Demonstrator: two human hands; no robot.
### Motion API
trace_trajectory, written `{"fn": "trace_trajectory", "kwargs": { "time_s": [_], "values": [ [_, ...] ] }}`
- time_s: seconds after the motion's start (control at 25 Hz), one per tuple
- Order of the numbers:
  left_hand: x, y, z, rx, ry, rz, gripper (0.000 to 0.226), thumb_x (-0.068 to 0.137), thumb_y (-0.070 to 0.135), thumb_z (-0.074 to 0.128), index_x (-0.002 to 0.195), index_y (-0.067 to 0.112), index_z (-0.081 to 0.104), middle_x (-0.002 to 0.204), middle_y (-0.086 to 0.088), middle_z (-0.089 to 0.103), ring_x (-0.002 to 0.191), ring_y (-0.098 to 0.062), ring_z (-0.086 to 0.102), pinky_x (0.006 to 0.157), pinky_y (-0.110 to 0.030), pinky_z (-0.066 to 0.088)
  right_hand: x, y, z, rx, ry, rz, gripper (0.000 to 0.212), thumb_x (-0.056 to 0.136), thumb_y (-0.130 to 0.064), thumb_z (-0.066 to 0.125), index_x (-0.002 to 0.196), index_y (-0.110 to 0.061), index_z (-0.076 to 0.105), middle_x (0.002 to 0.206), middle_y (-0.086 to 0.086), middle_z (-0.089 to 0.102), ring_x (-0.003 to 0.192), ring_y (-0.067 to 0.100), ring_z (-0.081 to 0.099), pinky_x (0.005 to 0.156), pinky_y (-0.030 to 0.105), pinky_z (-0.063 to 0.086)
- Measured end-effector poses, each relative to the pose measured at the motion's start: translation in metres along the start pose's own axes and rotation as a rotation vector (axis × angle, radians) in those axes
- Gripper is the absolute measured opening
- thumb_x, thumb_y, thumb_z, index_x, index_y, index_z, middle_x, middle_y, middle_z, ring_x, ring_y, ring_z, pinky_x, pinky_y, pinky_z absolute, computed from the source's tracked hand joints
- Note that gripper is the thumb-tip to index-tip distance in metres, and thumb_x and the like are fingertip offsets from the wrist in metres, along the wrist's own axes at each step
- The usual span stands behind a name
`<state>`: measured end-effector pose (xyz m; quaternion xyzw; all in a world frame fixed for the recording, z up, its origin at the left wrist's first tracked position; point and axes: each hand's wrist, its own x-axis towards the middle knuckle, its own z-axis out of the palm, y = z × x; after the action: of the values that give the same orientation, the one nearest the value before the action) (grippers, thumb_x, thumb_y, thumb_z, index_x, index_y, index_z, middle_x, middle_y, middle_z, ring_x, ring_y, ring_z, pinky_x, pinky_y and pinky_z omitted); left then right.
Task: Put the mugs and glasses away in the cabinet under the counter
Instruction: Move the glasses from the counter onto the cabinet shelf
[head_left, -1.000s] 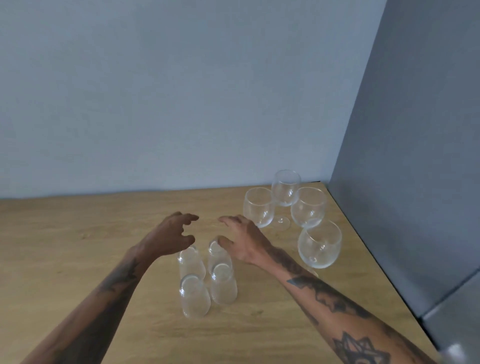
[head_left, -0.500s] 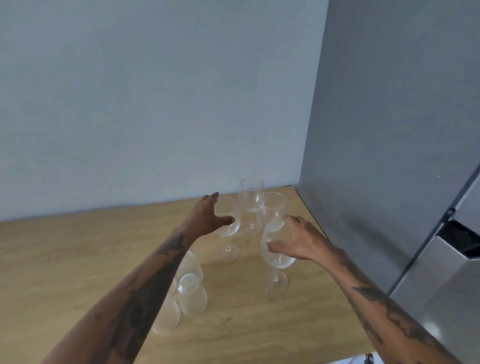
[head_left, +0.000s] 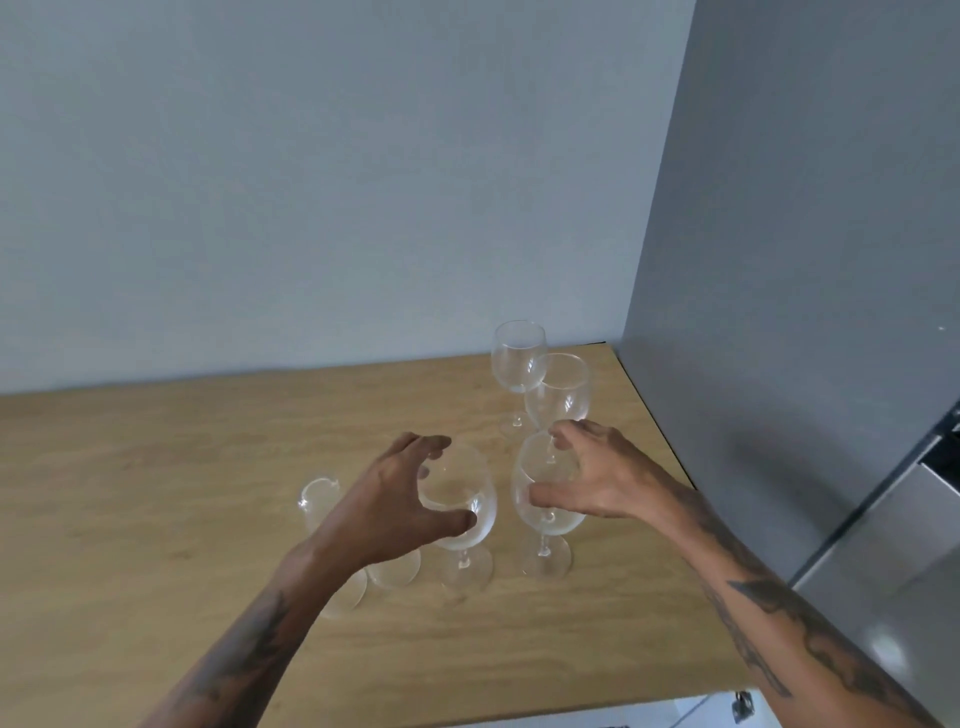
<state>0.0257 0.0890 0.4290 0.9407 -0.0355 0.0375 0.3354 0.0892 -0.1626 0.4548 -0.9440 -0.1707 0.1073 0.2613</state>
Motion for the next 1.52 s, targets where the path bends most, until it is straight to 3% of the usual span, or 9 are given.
{"fn": "trace_trajectory", "kwargs": {
  "time_s": [0.32,0.48,0.68,0.84,1.04,1.16,1.24,1.32,1.52],
  "values": [
    [0.011,0.013,-0.033,-0.018,-0.075,-0.03,0.096,0.057,0.08,0.073,0.139,0.036,0.049,0.124,0.02,0.054,0.11,0.0,0.059,0.091,-0.03,0.055,-0.005,0.008,-0.018,0.139,-0.05,-0.08,0.095,0.062,-0.077,0.069,0.141,-0.035,0.038,0.139,-0.014,0.049,0.128,0.012,0.049,0.092,0.022,0.041],
    [0.098,0.033,-0.048,0.05,0.166,0.017,0.055,0.083,0.048,0.074,0.129,0.021,0.062,0.12,0.003,0.064,0.1,-0.012,0.066,0.089,-0.03,0.054,0.042,0.028,-0.062,0.127,0.29,-0.007,0.075,0.073,-0.063,0.072,0.132,-0.023,0.051,0.135,-0.001,0.056,0.115,0.017,0.056,0.088,0.027,0.042],
    [0.204,0.061,-0.004,0.333,-0.027,0.143,0.052,0.094,0.027,0.066,0.142,0.013,0.052,0.144,-0.013,0.047,0.128,-0.029,0.053,0.11,-0.038,0.041,0.1,0.029,-0.057,0.08,0.117,0.022,0.091,0.076,-0.051,0.076,0.149,-0.018,0.032,0.154,0.005,0.037,0.143,0.024,0.034,0.114,0.038,0.034],
    [0.216,0.053,0.016,0.375,-0.1,0.143,0.024,0.097,0.019,0.06,0.118,0.012,0.071,0.134,-0.013,0.053,0.124,-0.028,0.055,0.102,-0.032,0.043,0.109,0.037,-0.039,0.129,0.159,0.015,0.072,0.081,-0.046,0.073,0.141,-0.017,0.045,0.147,0.002,0.045,0.137,0.02,0.041,0.107,0.032,0.035],
    [0.181,0.033,-0.003,0.349,-0.08,0.154,0.018,0.095,0.011,0.064,0.107,0.015,0.076,0.151,-0.016,0.037,0.136,-0.025,0.047,0.098,-0.027,0.04,0.106,0.037,-0.04,0.141,0.117,0.009,0.071,0.076,-0.047,0.076,0.137,-0.021,0.05,0.138,-0.004,0.051,0.123,0.015,0.049,0.091,0.025,0.038],
    [0.148,0.014,-0.022,0.308,-0.139,0.125,0.015,0.094,0.017,0.065,0.104,0.019,0.077,0.146,-0.012,0.047,0.144,-0.017,0.036,0.1,-0.024,0.037,0.101,0.029,-0.037,0.121,0.083,0.001,0.07,0.068,-0.052,0.079,0.129,-0.028,0.055,0.126,-0.011,0.056,0.096,0.002,0.056,0.074,0.017,0.041],
    [0.127,0.002,-0.033,0.273,-0.169,0.133,0.013,0.093,0.02,0.068,0.101,0.02,0.078,0.136,-0.01,0.058,0.141,-0.018,0.04,0.103,-0.025,0.037,0.097,0.02,-0.033,0.156,0.037,0.005,0.066,0.062,-0.053,0.081,0.121,-0.033,0.057,0.11,-0.016,0.057,0.059,-0.011,0.058,0.049,0.009,0.042],
    [0.11,-0.004,-0.042,0.231,-0.18,0.128,0.012,0.091,0.023,0.071,0.099,0.021,0.079,0.133,-0.01,0.06,0.138,-0.018,0.045,0.105,-0.025,0.039,0.093,0.012,-0.029,0.167,0.005,0.012,0.064,0.059,-0.053,0.082,0.116,-0.035,0.058,0.105,-0.021,0.055,0.041,-0.011,0.054,0.038,0.008,0.038],
    [0.094,-0.003,-0.047,0.243,-0.198,0.121,0.016,0.091,0.027,0.07,0.103,0.025,0.079,0.142,-0.011,0.055,0.141,-0.014,0.041,0.103,-0.022,0.034,0.081,-0.008,-0.027,0.135,-0.06,0.025,0.075,0.055,-0.055,0.081,0.122,-0.032,0.056,0.117,-0.017,0.054,0.072,0.012,0.068,0.06,0.023,0.058]
  ]
}}
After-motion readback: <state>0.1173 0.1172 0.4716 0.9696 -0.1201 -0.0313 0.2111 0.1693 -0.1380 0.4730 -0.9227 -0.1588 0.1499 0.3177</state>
